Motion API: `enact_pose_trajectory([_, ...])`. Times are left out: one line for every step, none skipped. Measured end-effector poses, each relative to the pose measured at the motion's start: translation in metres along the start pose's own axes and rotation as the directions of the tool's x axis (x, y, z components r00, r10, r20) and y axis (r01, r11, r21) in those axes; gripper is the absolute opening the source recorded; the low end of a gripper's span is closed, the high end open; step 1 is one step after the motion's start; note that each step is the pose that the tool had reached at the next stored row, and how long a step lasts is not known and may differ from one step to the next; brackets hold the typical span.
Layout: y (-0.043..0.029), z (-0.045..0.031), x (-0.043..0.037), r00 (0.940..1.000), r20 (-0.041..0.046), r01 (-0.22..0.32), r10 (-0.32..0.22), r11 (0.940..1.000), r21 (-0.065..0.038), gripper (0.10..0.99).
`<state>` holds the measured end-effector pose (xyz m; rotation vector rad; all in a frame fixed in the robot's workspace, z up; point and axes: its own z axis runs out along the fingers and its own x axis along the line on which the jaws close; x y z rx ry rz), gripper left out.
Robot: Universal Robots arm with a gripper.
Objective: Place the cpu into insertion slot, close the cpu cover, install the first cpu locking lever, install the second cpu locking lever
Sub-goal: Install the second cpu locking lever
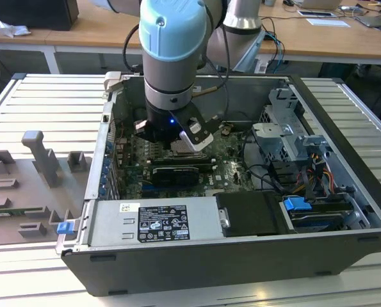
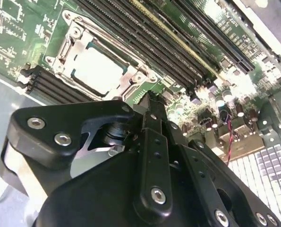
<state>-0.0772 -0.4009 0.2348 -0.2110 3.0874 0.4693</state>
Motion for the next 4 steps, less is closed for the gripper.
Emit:
enact_pose_trajectory([0.0008,-0.0026,-0.0001,1.0,0.0,0.0,0.0,1.0,0.0,0.106])
enact_pose_trajectory([0.0011,-0.0036,-0.0001,1.0,0.0,0.0,0.0,1.0,0.0,0.106])
enact_pose_trajectory([0.0016,-0.005,-0.0002,1.0,0.0,0.0,0.0,1.0,0.0,0.106])
enact_pose_trajectory([0.0016,-0.0049,-0.0002,1.0,0.0002,0.0,0.0,1.0,0.0,0.106])
